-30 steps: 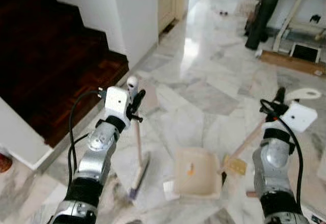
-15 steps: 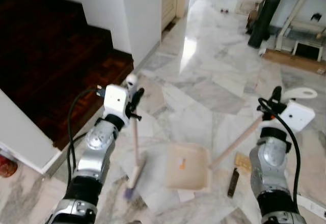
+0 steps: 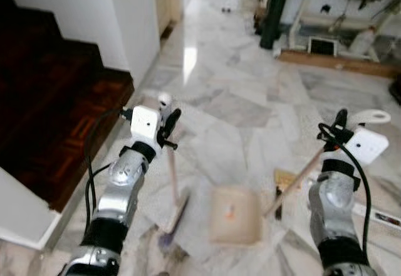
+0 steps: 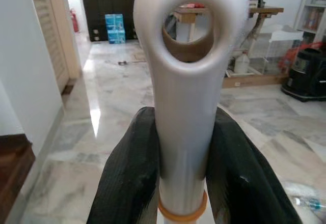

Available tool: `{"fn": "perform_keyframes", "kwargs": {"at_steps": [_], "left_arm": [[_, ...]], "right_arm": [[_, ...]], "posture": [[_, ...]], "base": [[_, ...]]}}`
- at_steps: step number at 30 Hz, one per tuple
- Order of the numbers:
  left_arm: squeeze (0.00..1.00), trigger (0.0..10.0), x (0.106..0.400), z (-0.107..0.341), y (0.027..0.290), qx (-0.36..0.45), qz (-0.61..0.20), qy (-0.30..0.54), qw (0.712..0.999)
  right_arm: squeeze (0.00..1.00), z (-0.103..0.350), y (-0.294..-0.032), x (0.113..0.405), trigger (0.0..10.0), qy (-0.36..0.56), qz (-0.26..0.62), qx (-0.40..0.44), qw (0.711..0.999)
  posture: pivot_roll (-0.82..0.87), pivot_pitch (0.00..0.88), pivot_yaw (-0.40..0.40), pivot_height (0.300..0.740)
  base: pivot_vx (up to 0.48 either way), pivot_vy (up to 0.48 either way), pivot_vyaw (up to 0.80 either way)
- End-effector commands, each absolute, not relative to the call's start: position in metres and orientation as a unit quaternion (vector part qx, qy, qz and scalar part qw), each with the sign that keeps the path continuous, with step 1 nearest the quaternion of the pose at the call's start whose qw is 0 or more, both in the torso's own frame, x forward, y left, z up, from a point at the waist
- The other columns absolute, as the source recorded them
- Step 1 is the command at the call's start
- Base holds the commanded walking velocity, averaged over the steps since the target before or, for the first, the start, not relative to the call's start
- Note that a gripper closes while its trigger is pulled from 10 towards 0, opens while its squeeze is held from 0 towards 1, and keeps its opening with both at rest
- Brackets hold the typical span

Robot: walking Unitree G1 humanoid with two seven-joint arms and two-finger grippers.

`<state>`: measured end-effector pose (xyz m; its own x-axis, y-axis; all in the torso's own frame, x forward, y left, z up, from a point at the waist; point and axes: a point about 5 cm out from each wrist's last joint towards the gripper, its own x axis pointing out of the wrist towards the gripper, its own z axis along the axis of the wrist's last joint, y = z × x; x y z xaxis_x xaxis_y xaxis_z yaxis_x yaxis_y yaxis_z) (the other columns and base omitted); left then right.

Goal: Sweep floor

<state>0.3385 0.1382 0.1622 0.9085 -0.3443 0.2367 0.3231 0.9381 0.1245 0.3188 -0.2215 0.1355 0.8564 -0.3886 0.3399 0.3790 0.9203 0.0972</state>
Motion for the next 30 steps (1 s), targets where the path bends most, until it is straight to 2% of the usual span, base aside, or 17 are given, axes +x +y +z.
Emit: {"fn": "perform_keyframes", "kwargs": {"at_steps": [1, 3, 20, 27, 30], "left_arm": [[0.00, 10.0, 0.3395, 0.1743, 0.1346, 0.060, -0.177, -0.154, 0.970], [0.00, 10.0, 0.3395, 0.1744, 0.1345, 0.060, -0.177, -0.155, 0.970], [0.00, 10.0, 0.3385, 0.1724, 0.1309, 0.054, -0.186, -0.150, 0.970], [0.00, 10.0, 0.3387, 0.1725, 0.1312, 0.054, -0.184, -0.150, 0.970], [0.00, 10.0, 0.3388, 0.1724, 0.1309, 0.055, -0.184, -0.149, 0.970]], "right_arm": [[0.00, 0.1446, -0.2255, 0.3198, 10.0, -0.199, -0.209, 0.027, 0.957], [0.00, 0.1447, -0.2256, 0.3197, 10.0, -0.199, -0.209, 0.026, 0.957], [0.00, 0.1379, -0.2268, 0.3171, 10.0, -0.189, -0.213, 0.022, 0.958], [0.00, 0.1367, -0.2257, 0.3169, 10.0, -0.186, -0.212, 0.024, 0.959], [0.00, 0.1371, -0.2253, 0.3170, 10.0, -0.188, -0.211, 0.020, 0.959]], "posture": [[0.15, 0.106, -0.004, 0.740], [0.15, 0.106, -0.004, 0.740], [0.15, 0.110, -0.002, 0.740], [0.15, 0.110, -0.001, 0.740], [0.15, 0.110, -0.003, 0.740]], "base": [[0.000, 0.000, -0.80], [0.000, 0.000, -0.80], [0.000, 0.000, 0.00], [0.281, 0.000, -0.58], [0.294, 0.000, 0.00]]}}
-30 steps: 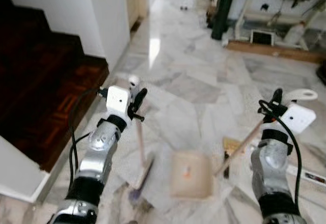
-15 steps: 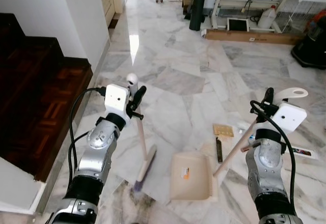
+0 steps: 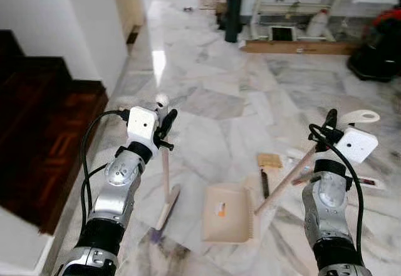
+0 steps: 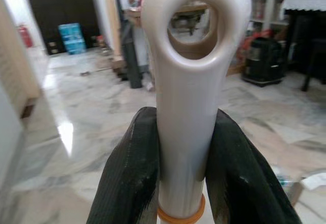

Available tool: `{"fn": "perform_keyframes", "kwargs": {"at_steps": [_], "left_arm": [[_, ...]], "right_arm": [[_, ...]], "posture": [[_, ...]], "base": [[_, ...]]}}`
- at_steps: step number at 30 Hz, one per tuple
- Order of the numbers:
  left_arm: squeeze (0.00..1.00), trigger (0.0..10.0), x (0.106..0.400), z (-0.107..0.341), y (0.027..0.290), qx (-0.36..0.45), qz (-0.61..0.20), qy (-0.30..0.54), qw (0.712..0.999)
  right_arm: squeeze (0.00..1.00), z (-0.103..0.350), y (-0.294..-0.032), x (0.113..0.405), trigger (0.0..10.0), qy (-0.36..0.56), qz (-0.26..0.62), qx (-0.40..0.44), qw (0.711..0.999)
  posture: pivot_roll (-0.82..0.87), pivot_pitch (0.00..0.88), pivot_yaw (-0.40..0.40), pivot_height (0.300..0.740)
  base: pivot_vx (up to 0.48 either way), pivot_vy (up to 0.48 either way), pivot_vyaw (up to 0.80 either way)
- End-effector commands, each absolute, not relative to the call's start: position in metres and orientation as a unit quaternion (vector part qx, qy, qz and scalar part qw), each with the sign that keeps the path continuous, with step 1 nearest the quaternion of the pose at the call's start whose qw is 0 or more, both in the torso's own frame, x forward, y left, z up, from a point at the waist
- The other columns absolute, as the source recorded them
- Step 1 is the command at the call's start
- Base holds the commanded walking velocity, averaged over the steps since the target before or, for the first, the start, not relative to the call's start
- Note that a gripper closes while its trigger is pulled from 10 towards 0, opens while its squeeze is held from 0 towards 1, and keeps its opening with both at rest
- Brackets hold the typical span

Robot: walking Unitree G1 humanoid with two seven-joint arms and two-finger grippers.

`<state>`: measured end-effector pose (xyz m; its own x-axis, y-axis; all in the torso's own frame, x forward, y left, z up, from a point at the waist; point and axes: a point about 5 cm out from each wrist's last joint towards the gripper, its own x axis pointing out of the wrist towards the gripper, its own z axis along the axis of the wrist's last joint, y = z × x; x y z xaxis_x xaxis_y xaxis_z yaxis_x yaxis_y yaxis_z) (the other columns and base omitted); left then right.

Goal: Sweep floor

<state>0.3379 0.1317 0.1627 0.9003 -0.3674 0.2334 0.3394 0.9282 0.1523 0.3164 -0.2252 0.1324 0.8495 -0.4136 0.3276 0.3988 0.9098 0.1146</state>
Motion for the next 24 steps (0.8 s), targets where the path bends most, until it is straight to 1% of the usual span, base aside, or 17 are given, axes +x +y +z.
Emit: {"fn": "perform_keyframes", "kwargs": {"at_steps": [1, 12, 22, 24], "left_arm": [[0.00, 10.0, 0.3388, 0.1724, 0.1309, 0.055, -0.184, -0.150, 0.970], [0.00, 10.0, 0.3392, 0.1725, 0.1328, 0.055, -0.181, -0.150, 0.970], [0.00, 10.0, 0.3399, 0.1725, 0.1327, 0.051, -0.180, -0.149, 0.971], [0.00, 10.0, 0.3401, 0.1726, 0.1331, 0.050, -0.179, -0.148, 0.971]], "right_arm": [[0.00, 0.1371, -0.2249, 0.3172, 10.0, -0.188, -0.211, 0.021, 0.959], [0.00, 0.1351, -0.2239, 0.3172, 10.0, -0.183, -0.209, 0.022, 0.960], [0.00, 0.1357, -0.2232, 0.3183, 10.0, -0.182, -0.208, 0.025, 0.961], [0.00, 0.1354, -0.2232, 0.3185, 10.0, -0.181, -0.208, 0.029, 0.961]], "posture": [[0.15, 0.109, -0.003, 0.740], [0.15, 0.111, -0.005, 0.740], [0.15, 0.110, -0.006, 0.740], [0.15, 0.111, -0.006, 0.740]], "base": [[0.292, 0.000, 0.00], [0.293, 0.000, 0.00], [0.000, 0.000, 0.00], [0.000, 0.369, -0.71]]}}
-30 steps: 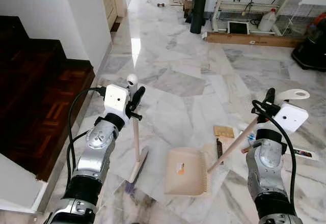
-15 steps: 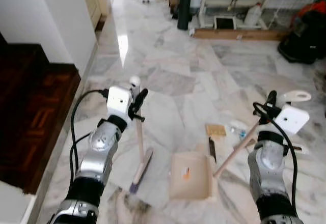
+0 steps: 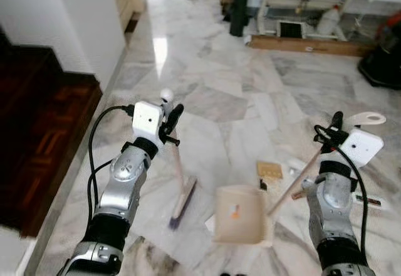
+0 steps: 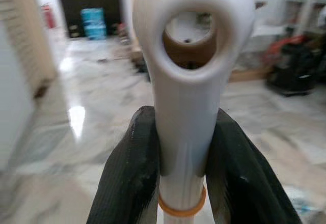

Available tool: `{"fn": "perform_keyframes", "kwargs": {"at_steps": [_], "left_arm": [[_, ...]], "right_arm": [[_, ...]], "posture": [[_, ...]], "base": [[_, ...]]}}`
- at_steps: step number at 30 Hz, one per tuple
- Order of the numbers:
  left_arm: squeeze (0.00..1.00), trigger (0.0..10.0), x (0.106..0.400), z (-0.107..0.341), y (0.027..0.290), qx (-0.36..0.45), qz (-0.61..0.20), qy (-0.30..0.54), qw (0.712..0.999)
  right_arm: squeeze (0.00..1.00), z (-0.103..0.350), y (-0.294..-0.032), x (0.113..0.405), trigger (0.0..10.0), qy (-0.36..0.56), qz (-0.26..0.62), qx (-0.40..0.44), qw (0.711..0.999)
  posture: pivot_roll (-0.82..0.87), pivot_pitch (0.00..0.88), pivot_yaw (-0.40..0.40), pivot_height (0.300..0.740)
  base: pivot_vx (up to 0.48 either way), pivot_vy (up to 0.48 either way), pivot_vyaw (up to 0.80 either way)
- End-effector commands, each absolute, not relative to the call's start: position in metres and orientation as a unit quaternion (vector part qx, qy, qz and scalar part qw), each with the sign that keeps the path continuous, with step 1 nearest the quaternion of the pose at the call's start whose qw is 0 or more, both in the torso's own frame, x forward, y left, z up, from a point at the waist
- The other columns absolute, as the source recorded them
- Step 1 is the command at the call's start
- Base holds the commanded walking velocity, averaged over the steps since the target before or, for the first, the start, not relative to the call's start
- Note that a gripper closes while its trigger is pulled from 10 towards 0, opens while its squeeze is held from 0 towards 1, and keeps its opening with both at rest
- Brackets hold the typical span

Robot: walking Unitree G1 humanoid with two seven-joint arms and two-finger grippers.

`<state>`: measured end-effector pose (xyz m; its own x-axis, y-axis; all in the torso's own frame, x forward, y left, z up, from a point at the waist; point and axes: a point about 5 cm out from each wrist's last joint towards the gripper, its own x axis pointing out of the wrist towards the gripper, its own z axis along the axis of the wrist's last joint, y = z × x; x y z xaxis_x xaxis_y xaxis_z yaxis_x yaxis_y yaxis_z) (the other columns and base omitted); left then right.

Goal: Sweep floor

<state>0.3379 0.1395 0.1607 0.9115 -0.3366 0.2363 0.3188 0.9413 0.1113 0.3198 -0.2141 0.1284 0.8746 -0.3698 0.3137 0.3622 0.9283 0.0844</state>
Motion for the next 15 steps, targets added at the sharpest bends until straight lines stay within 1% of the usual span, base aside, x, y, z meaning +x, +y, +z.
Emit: {"fn": "perform_keyframes", "kwargs": {"at_steps": [1, 7, 10, 15], "left_arm": [[0.00, 10.0, 0.3402, 0.1726, 0.1331, 0.050, -0.178, -0.148, 0.971], [0.00, 10.0, 0.3404, 0.1728, 0.1330, 0.050, -0.180, -0.148, 0.971], [0.00, 10.0, 0.3402, 0.1728, 0.1333, 0.051, -0.180, -0.149, 0.971], [0.00, 10.0, 0.3402, 0.1729, 0.1333, 0.054, -0.178, -0.149, 0.971]], "right_arm": [[0.00, 0.1353, -0.2233, 0.3185, 10.0, -0.180, -0.208, 0.029, 0.961], [0.00, 0.1354, -0.2233, 0.3184, 10.0, -0.182, -0.208, 0.023, 0.961], [0.00, 0.1361, -0.2220, 0.3186, 10.0, -0.184, -0.207, 0.012, 0.961], [0.00, 0.1351, -0.2232, 0.3185, 10.0, -0.182, -0.208, 0.022, 0.961]], "posture": [[0.15, 0.110, -0.006, 0.740], [0.15, 0.110, -0.006, 0.740], [0.15, 0.110, -0.006, 0.740], [0.15, 0.110, -0.006, 0.740]], "base": [[0.000, 0.461, -0.80], [0.000, 0.466, -0.79], [0.000, 0.461, 0.00], [0.000, 0.385, 0.00]]}}
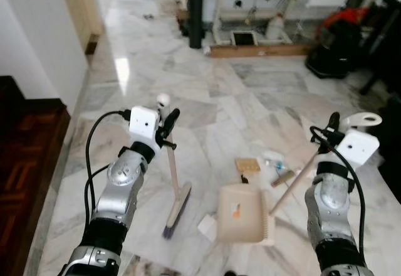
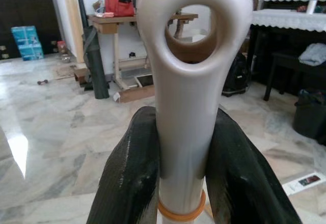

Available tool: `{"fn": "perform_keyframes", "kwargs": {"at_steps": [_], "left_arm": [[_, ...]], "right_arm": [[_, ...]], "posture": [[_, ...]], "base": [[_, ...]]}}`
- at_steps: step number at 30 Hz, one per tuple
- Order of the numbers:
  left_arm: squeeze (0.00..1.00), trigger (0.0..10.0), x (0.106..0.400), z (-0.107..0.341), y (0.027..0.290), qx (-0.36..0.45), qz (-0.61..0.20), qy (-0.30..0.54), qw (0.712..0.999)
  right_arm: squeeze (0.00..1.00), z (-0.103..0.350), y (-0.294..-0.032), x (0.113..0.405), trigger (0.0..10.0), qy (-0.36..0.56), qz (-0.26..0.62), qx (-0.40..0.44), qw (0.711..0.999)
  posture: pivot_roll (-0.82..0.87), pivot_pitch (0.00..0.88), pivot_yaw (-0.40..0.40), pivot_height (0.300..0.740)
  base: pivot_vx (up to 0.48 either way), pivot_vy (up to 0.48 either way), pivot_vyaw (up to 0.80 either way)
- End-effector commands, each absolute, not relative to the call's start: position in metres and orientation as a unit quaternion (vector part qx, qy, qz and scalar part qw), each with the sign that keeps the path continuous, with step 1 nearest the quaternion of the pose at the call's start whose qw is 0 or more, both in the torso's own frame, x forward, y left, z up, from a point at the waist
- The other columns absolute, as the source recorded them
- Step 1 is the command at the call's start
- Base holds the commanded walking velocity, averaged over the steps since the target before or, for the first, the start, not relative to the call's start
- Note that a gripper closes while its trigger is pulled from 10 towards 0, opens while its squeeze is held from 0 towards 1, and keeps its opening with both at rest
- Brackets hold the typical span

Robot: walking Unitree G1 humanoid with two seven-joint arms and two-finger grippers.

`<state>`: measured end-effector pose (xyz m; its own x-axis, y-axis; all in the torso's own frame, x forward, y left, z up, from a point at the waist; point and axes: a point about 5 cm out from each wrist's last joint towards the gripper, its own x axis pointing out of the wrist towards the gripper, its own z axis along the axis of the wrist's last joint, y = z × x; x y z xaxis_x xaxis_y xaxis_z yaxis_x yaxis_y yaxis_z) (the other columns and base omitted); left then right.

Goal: Sweep floor

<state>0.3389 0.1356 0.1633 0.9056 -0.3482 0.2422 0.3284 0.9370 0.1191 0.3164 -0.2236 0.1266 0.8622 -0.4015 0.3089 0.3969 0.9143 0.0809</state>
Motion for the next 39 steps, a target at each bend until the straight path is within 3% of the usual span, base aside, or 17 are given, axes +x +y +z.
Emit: {"fn": "perform_keyframes", "kwargs": {"at_steps": [1, 9, 25, 34, 39], "left_arm": [[0.00, 10.0, 0.340, 0.173, 0.133, 0.054, -0.178, -0.149, 0.971], [0.00, 10.0, 0.339, 0.173, 0.132, 0.055, -0.182, -0.150, 0.970], [0.00, 10.0, 0.337, 0.171, 0.135, 0.057, -0.186, -0.146, 0.970], [0.00, 10.0, 0.337, 0.171, 0.135, 0.061, -0.187, -0.144, 0.970], [0.00, 10.0, 0.338, 0.171, 0.134, 0.062, -0.188, -0.145, 0.969]], "right_arm": [[0.00, 0.135, -0.223, 0.318, 10.0, -0.182, -0.208, 0.022, 0.961], [0.00, 0.132, -0.226, 0.317, 10.0, -0.177, -0.214, 0.018, 0.961], [0.00, 0.107, -0.237, 0.307, 10.0, -0.139, -0.229, -0.012, 0.963], [0.00, 0.115, -0.240, 0.310, 10.0, -0.156, -0.232, -0.013, 0.960], [0.00, 0.119, -0.242, 0.311, 10.0, -0.164, -0.235, -0.012, 0.958]], "posture": [[0.15, 0.110, -0.006, 0.740], [0.15, 0.112, -0.004, 0.740], [0.16, 0.122, 0.008, 0.740], [0.16, 0.116, 0.013, 0.740], [0.16, 0.110, 0.014, 0.740]], "base": [[0.000, 0.289, 0.00], [0.000, 0.000, -0.45], [0.000, 0.000, 0.00], [0.055, 0.000, 0.00], [0.251, 0.000, -0.66]]}}
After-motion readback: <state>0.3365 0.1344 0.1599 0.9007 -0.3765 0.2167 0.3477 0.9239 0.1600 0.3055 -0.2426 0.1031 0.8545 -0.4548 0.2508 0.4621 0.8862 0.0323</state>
